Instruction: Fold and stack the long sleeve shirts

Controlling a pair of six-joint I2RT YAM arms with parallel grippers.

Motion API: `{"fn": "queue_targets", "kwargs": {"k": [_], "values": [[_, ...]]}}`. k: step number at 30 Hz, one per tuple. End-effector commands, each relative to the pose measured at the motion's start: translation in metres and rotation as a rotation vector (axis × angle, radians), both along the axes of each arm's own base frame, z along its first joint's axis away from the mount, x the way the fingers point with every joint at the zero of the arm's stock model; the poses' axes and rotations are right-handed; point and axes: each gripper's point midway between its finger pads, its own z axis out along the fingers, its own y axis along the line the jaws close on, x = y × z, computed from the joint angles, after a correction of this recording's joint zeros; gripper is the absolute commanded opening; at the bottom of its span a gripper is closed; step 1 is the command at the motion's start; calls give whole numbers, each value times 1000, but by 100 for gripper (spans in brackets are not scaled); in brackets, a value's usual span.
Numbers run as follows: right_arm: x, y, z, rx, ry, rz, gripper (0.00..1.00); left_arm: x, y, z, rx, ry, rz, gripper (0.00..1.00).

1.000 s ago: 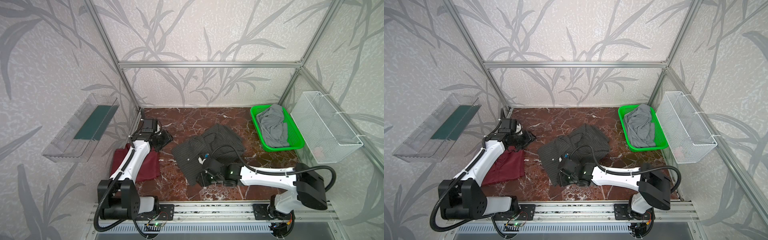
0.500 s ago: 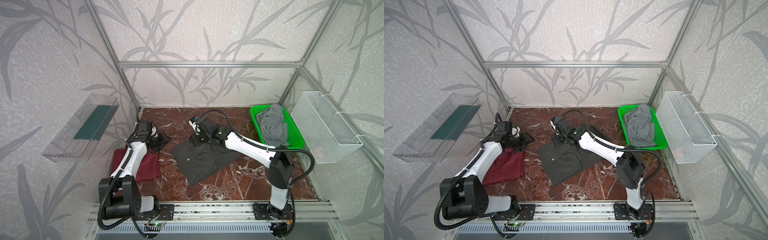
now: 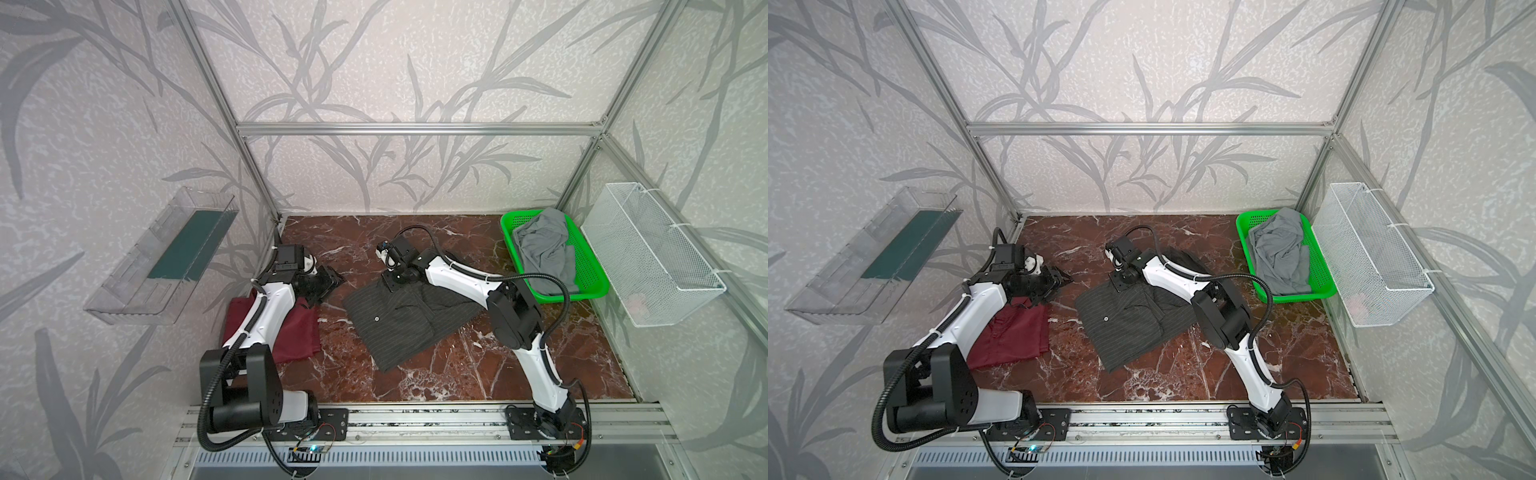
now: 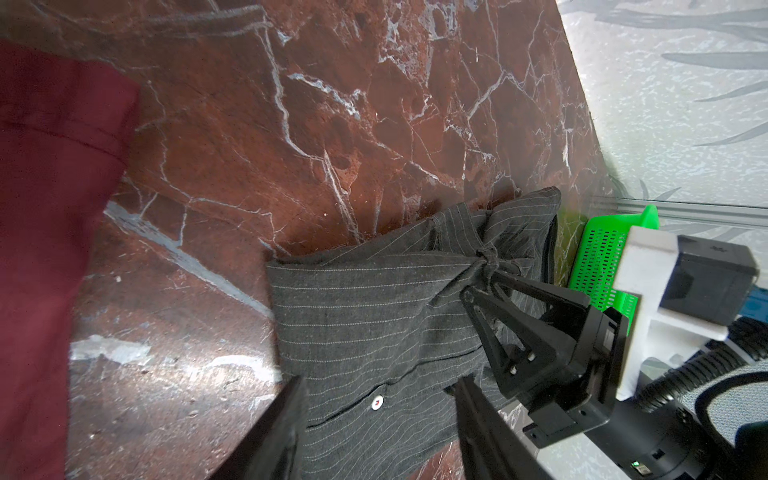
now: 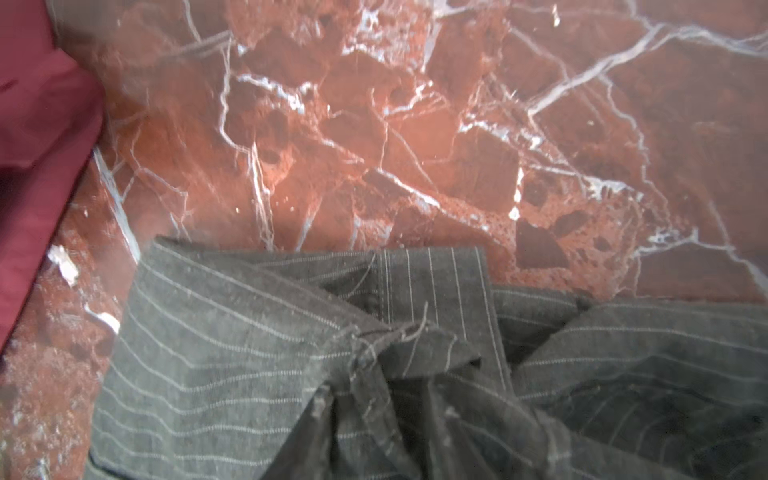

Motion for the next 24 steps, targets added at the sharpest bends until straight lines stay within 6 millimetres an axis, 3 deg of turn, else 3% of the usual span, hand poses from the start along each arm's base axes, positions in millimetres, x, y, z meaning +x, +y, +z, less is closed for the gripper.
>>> {"fn": "queue_targets", "kwargs": {"k": [1, 7, 11, 15, 19, 24], "values": [[13, 3, 7, 68, 13, -10, 21, 0, 1, -5, -13, 10, 3, 58], [24, -17, 8, 19, -25, -71, 0, 1, 5, -6, -14, 12, 16, 58], [27, -33, 11, 67, -33, -116, 0, 1, 4, -7, -20, 15, 14, 58], [29, -50, -6, 52, 4, -173, 0, 1, 3, -9, -27, 19, 12, 58], [31, -67, -30, -1, 69, -223, 13, 1, 2, -12, -29, 25, 6, 58], [33, -76, -16, 41, 122, -265, 35, 0, -5, -18, -52, 48, -17, 58]]}}
